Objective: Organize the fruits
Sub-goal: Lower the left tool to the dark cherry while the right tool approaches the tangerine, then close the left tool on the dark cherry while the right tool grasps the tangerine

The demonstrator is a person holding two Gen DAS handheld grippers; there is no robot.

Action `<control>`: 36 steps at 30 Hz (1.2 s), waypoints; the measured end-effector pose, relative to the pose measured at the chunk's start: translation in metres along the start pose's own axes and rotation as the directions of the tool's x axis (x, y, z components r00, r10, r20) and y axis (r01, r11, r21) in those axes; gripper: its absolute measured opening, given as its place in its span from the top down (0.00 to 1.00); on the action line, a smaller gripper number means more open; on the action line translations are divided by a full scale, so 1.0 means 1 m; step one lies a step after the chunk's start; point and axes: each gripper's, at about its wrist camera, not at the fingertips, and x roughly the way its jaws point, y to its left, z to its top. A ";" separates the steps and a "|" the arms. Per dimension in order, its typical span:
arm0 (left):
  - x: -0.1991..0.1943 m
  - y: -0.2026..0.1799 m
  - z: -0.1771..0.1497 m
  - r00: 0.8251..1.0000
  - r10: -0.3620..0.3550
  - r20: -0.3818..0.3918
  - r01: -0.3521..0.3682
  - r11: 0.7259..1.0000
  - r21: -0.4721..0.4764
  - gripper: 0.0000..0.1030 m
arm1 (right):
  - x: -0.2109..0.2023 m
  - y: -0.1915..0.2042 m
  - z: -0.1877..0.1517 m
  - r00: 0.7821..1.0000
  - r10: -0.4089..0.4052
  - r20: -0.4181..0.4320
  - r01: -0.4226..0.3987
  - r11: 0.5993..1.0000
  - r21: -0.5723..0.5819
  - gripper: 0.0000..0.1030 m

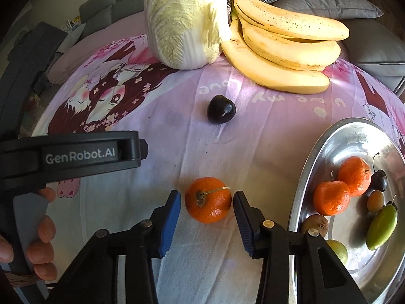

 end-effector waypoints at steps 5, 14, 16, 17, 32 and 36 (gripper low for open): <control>-0.002 0.001 0.000 1.000 -0.019 0.004 0.019 1.000 -0.008 0.08 | 0.002 -0.001 0.001 1.000 0.007 -0.005 -0.007 1.000 0.006 0.61; -0.007 0.000 -0.002 0.998 -0.059 0.017 0.059 0.998 -0.024 0.12 | -0.013 -0.010 0.009 0.998 0.019 0.055 -0.021 0.999 0.034 0.61; -0.005 -0.001 -0.002 0.997 -0.073 0.011 0.074 0.997 -0.023 0.20 | -0.014 -0.015 0.011 0.998 0.015 0.063 -0.018 0.999 0.047 0.61; -0.004 -0.002 -0.002 0.997 -0.081 0.009 0.081 0.997 -0.020 0.22 | -0.015 -0.017 0.012 0.998 0.014 0.067 -0.017 0.998 0.053 0.61; -0.021 -0.056 0.023 0.983 -0.153 0.103 0.141 0.984 0.113 0.29 | -0.032 -0.058 0.032 0.989 -0.018 0.149 -0.002 0.991 0.133 0.61; -0.022 -0.073 0.032 0.974 -0.189 0.122 0.170 0.973 0.154 0.38 | -0.035 -0.068 0.033 0.988 -0.022 0.151 -0.002 0.988 0.155 0.61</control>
